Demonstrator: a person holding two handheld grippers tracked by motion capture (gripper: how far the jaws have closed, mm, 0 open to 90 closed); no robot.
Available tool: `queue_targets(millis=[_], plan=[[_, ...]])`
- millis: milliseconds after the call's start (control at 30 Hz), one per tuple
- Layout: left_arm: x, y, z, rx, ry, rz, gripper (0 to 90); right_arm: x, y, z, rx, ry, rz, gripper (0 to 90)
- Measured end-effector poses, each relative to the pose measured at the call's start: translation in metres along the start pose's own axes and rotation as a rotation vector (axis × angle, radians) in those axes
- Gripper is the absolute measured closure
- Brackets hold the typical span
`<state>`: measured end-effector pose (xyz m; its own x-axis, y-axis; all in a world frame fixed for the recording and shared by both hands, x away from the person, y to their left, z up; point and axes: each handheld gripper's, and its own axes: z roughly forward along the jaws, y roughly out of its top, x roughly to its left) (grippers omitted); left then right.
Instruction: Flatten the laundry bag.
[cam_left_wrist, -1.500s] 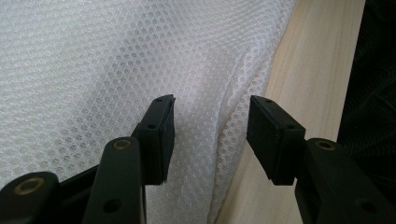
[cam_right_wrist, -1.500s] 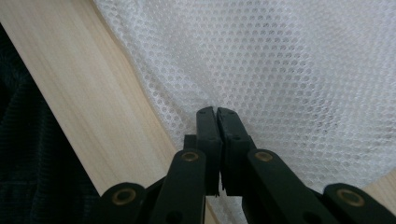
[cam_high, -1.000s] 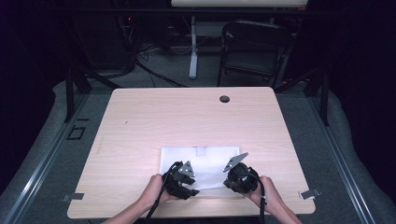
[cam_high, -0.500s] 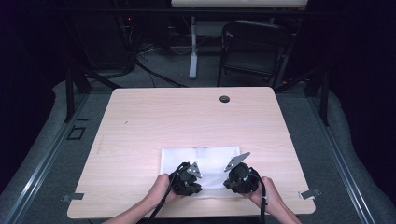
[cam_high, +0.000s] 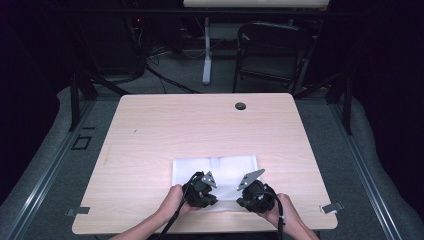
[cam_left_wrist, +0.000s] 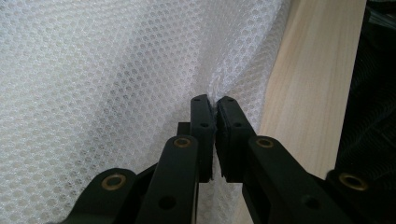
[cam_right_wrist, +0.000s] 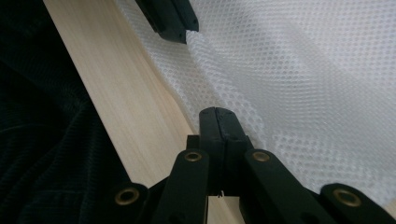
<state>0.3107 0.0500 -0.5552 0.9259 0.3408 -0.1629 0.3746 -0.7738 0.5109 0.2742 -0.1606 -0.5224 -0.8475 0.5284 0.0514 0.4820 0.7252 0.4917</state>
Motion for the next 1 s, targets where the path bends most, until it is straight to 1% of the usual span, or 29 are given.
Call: queue_targets(millis=[33, 67, 100, 133, 233, 267, 333, 367, 433, 467, 500, 567, 700, 833, 867, 933, 1000], plan=[[0.000, 0.000, 0.000, 0.000, -0.001, 0.002, 86.3, 0.001, 0.000, 0.004, 0.002, -0.005, -0.005, 90.0], [0.001, 0.000, -0.001, 0.009, 0.000, 0.013, 86.2, 0.002, 0.001, 0.007, 0.017, -0.006, -0.017, 90.0], [0.000, 0.000, -0.001, 0.001, 0.001, 0.004, 86.1, 0.003, 0.002, 0.010, 0.020, -0.004, -0.020, 90.0], [0.001, 0.000, -0.001, -0.002, 0.003, 0.007, 86.1, 0.004, 0.003, 0.014, 0.029, -0.007, -0.030, 90.0], [0.001, 0.000, -0.002, -0.003, 0.008, 0.006, 86.0, 0.007, 0.004, 0.023, 0.018, -0.022, -0.054, 90.0], [0.001, 0.000, -0.003, -0.006, 0.009, 0.004, 85.9, 0.009, 0.004, 0.026, 0.002, -0.035, -0.058, 90.0], [0.001, 0.000, -0.004, -0.008, 0.010, 0.001, 85.9, 0.012, 0.003, 0.030, -0.002, -0.052, -0.064, 90.0], [0.001, 0.000, -0.003, -0.019, 0.013, -0.007, 85.9, 0.013, 0.003, 0.031, -0.003, -0.062, -0.071, 90.0], [0.002, 0.001, -0.005, -0.005, 0.018, 0.006, 85.9, 0.012, 0.003, 0.033, 0.004, -0.075, -0.066, 90.0], [0.003, 0.001, -0.005, -0.015, 0.013, -0.002, 85.9, 0.011, 0.002, 0.034, 0.008, -0.069, -0.065, 90.0], [0.002, 0.001, -0.005, -0.021, 0.012, -0.009, 86.0, 0.010, 0.002, 0.035, 0.025, -0.075, -0.063, 90.0], [0.003, 0.000, -0.007, -0.030, 0.016, -0.017, 86.0, 0.009, -0.001, 0.040, 0.035, -0.069, -0.060, 90.0], [0.003, 0.001, -0.009, -0.041, 0.022, -0.024, 86.0, 0.009, -0.001, 0.041, 0.021, -0.063, -0.066, 90.0], [0.004, 0.002, -0.013, -0.047, 0.032, -0.029, 86.0, 0.008, -0.001, 0.041, 0.027, -0.062, -0.075, 90.0], [0.004, 0.003, -0.014, -0.058, 0.028, -0.037, 86.1, 0.009, -0.001, 0.040, 0.035, -0.068, -0.079, 90.0], [0.005, 0.003, -0.017, -0.060, 0.036, -0.041, 86.1, 0.009, -0.001, 0.040, 0.036, -0.068, -0.079, 90.0], [0.005, 0.003, -0.019, -0.069, 0.035, -0.051, 86.1, 0.008, 0.000, 0.040, 0.042, -0.062, -0.081, 90.0]])
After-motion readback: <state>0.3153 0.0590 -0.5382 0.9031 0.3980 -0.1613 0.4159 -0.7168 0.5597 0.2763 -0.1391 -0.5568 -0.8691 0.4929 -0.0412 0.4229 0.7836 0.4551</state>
